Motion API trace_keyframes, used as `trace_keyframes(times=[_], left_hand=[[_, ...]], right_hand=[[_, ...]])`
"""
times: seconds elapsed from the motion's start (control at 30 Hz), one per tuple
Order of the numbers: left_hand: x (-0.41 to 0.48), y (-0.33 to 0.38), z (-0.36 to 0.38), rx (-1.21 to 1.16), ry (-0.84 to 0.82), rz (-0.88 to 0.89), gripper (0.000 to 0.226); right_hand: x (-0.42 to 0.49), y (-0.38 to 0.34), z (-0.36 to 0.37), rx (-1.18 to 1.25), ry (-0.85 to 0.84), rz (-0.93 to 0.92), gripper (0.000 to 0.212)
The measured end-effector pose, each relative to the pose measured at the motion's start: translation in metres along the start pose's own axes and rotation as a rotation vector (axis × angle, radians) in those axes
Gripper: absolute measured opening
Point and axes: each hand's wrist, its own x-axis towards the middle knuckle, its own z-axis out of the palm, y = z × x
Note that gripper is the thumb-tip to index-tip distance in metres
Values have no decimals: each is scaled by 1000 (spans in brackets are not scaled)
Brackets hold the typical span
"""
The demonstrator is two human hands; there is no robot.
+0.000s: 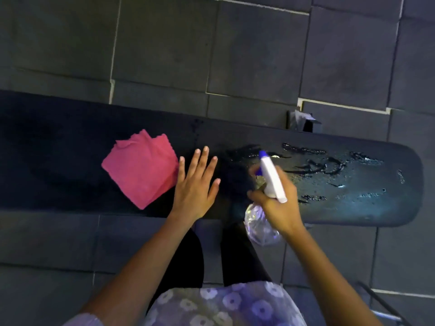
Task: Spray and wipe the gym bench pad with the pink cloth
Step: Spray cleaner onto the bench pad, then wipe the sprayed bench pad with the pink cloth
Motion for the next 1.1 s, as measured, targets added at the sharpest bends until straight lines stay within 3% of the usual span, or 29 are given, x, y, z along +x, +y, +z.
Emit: trace_keyframes(times=[0.17,0.33,0.57,0.77,0.93,1.0,1.1], left_hand=[[6,-34,-17,-30,80,-80,58],[7,-77,-25,-25,113,-140,57],[-1,-126,-22,-44,120,-184,60],[-15,-136,-12,-100,134,-210,60],[-21,-133,-12,-124,153,-203,60],[-24,-134,-12,-148,163,-215,59],[-32,-138,-9,-188,194,-272,55]], right_hand=[[26,-54,25,123,64,-233,47],[70,-93,75,166,11,-369,50],[96,-110,137,58,-12,-520,53],[106,-91,145,59,116,-424,50],[94,-60,146,8,70,-234,54],[85,-45,147,-66,163,-222,66],[53,-16,157,-232,372,-288,49]])
